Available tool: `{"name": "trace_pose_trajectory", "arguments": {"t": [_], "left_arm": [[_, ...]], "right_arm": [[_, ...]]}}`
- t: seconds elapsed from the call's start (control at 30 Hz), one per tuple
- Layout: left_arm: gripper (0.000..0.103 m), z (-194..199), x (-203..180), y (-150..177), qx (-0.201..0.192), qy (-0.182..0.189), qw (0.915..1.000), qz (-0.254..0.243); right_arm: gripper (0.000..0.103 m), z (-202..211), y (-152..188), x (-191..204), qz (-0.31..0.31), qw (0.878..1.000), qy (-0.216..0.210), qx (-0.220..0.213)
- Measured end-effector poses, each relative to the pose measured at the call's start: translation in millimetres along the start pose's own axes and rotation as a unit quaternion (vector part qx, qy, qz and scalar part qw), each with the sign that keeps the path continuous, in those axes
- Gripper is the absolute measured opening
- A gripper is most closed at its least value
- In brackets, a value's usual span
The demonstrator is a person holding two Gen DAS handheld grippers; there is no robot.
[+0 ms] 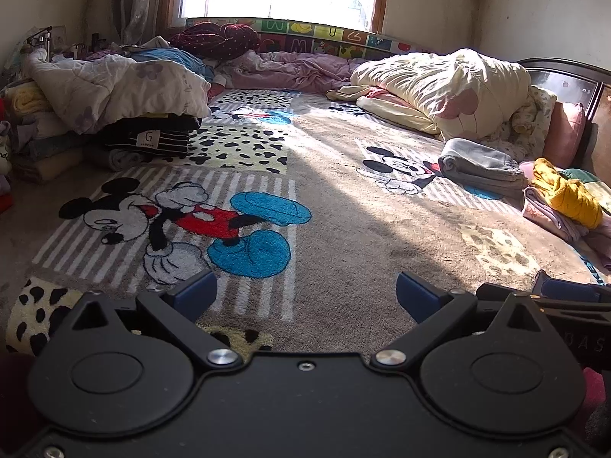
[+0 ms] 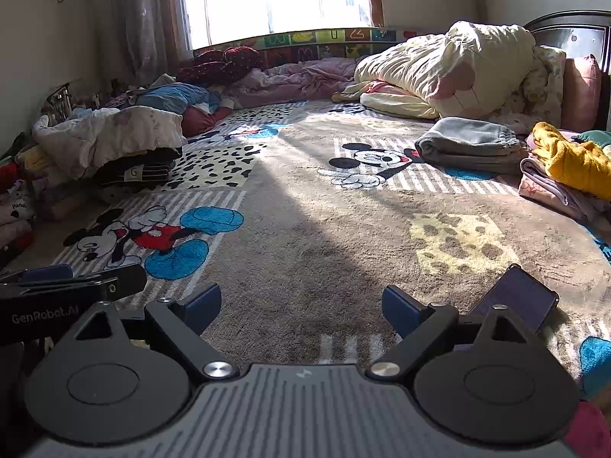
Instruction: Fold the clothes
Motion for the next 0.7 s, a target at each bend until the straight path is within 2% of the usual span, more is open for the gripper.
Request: {"name": "trace_pose_trajectory", "arguments": {"t": [0.7], "left_arm": [[0.102,-5.3,-6.0,0.3,0.013,-0.002,0.9999,-0.005]], "right_arm": [[0.09,-5.7,1.0,-7.0,-0.019,1.0,-0.008,0.002]]}}
Point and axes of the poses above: each gripper's, at about its wrist camera, not at the fingertips, and z roughly against the way its jaws point, x to its left, y to its underside, the point moved 8 cm from there along -z, roughly the way its jaws point, and after that the axes turned 10 degrees about -y, right-handed, at the moved point
